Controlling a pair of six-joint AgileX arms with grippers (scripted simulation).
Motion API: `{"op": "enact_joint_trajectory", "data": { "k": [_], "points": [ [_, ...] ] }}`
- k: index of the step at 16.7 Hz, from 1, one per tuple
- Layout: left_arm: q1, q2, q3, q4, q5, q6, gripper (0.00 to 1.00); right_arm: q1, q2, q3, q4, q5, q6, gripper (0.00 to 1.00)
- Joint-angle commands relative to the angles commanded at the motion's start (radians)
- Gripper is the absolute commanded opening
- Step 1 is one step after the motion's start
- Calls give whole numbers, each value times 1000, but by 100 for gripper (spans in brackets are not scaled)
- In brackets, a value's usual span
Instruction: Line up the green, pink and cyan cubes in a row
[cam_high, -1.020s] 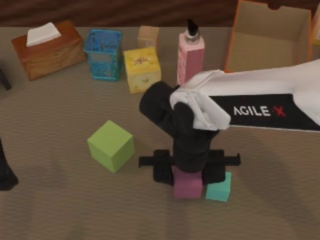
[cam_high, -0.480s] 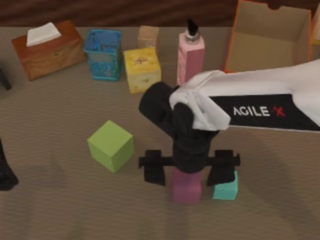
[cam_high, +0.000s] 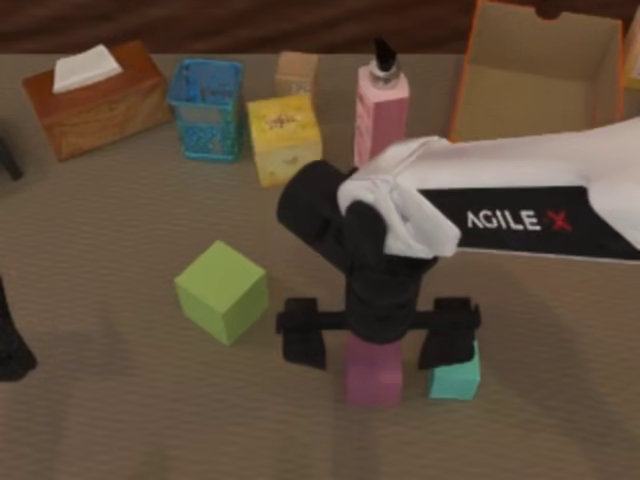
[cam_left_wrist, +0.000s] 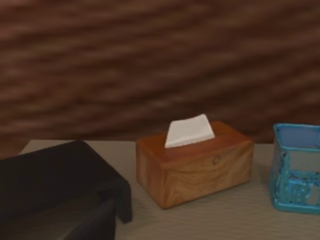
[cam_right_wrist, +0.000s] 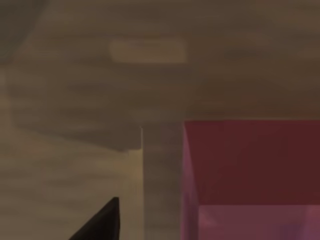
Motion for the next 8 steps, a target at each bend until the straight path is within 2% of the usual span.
{"op": "enact_joint_trajectory", "data": {
  "k": [5, 8],
  "points": [
    [0, 0, 0, 0, 0, 0, 100, 8, -65, 99, -174, -1, 2, 100],
    [0, 0, 0, 0, 0, 0, 100, 10, -91, 129, -222, -1, -1, 100]
  ]
}}
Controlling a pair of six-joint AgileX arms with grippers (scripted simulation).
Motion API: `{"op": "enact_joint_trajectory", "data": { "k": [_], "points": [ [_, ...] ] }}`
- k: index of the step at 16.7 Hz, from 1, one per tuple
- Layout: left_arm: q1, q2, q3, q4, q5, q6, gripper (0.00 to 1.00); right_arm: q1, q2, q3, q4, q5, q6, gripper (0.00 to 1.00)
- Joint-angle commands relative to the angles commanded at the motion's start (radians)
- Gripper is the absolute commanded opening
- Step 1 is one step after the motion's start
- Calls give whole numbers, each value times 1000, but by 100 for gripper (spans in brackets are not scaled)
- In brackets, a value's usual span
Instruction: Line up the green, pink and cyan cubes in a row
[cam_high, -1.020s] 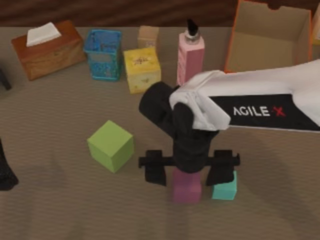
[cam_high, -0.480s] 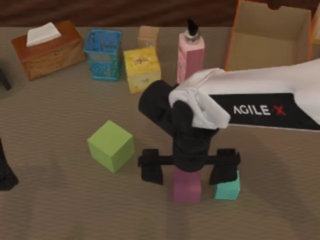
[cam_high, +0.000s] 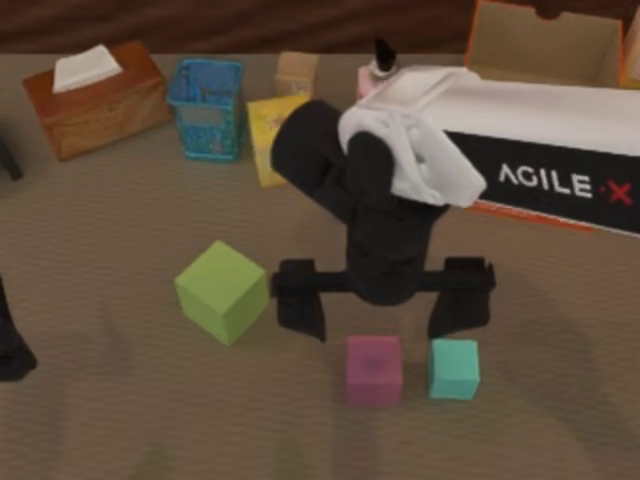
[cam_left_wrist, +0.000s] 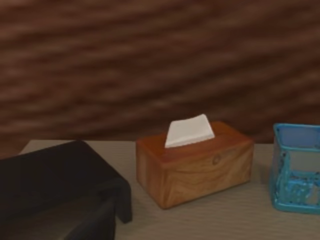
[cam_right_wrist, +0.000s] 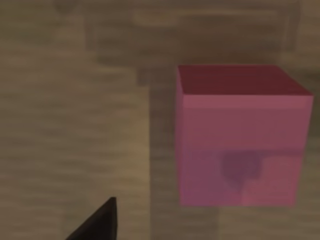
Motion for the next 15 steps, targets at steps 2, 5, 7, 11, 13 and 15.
{"op": "enact_joint_trajectory", "data": {
  "k": [2, 5, 7, 11, 13, 15],
  "points": [
    [0, 0, 0, 0, 0, 0, 100, 0, 0, 0, 0, 0, 0, 100],
    [-3, 9, 8, -6, 0, 1, 100, -8, -6, -9, 8, 2, -5, 100],
    [-18, 55, 53, -36, 2, 8, 100, -26, -57, -46, 34, 13, -32, 100],
    [-71, 262, 236, -158, 3, 33, 100, -107, -268, -213, 133, 49, -134, 100],
    [-107, 425, 363, -243, 2, 51, 100, -165, -411, -336, 198, 68, -202, 100],
    [-148, 624, 504, -340, 1, 71, 100, -232, -571, -481, 272, 83, -277, 100]
  ]
}}
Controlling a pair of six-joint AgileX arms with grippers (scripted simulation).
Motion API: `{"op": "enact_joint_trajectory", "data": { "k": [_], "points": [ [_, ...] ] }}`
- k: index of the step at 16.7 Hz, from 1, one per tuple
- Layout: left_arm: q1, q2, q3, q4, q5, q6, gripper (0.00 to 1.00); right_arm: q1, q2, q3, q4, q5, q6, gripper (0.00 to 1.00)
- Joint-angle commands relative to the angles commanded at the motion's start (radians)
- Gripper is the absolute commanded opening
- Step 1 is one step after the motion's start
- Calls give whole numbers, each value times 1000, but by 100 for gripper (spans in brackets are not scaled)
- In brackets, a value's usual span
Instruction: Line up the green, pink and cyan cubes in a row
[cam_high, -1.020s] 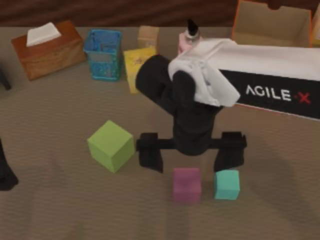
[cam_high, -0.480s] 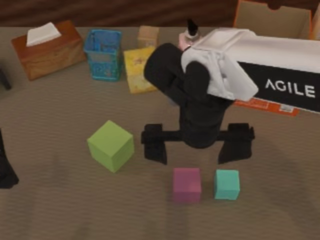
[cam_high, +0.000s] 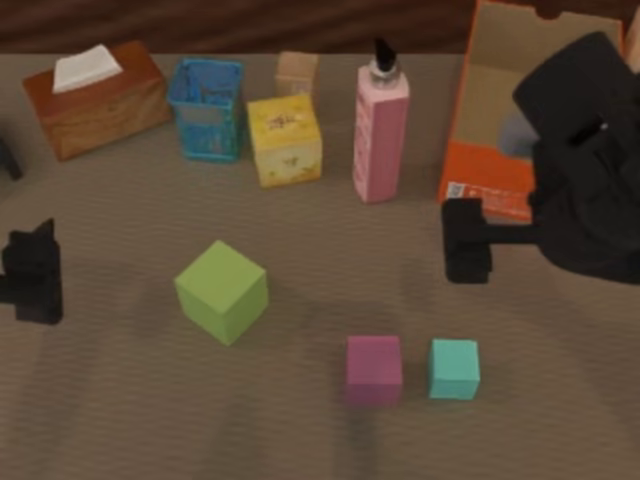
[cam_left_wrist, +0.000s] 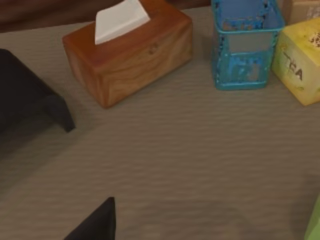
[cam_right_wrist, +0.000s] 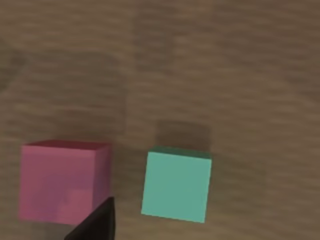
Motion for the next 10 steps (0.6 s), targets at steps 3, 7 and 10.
{"op": "enact_joint_trajectory", "data": {
  "k": [3, 7, 10],
  "points": [
    [-64, 322, 216, -155, 0, 31, 100, -109, -264, -238, 121, 13, -119, 100],
    [-150, 717, 498, -361, 2, 71, 100, -256, -639, -558, 299, 8, -272, 100],
    [-209, 969, 692, -498, 3, 99, 100, -359, -922, -771, 444, -13, -372, 100]
  ]
}}
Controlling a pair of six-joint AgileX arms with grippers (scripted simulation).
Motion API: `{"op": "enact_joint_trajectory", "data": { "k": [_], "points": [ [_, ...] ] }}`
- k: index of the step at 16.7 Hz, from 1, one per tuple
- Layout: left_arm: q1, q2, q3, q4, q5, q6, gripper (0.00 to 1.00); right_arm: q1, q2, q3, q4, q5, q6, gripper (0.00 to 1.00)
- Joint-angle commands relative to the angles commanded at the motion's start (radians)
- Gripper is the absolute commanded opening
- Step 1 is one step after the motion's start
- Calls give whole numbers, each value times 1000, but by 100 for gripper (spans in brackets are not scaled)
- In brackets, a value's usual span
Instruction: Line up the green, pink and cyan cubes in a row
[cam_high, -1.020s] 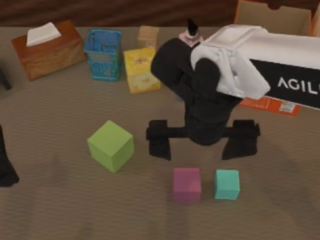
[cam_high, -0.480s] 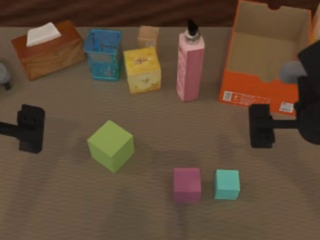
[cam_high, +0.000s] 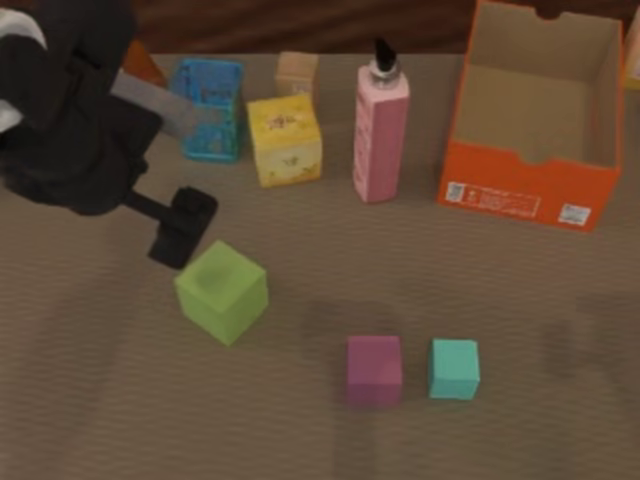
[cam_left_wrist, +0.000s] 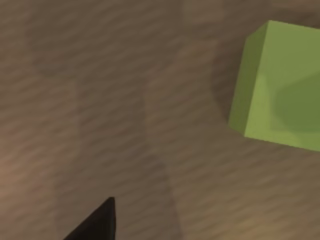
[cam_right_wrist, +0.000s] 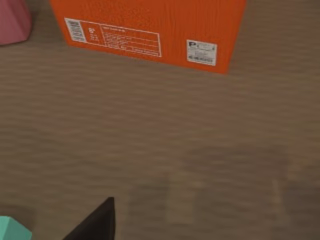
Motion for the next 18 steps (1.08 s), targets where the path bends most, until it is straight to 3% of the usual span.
{"op": "enact_joint_trajectory", "data": {
  "k": [5, 9, 18],
  "points": [
    [-77, 335, 261, -169, -1, 37, 100, -138, -396, -251, 236, -52, -116, 100],
    [-109, 463, 372, -236, -2, 52, 100, -194, -556, -336, 356, -85, -154, 100],
    [-109, 495, 358, -201, -3, 55, 100, -200, -571, -343, 369, -89, -157, 100]
  ]
}}
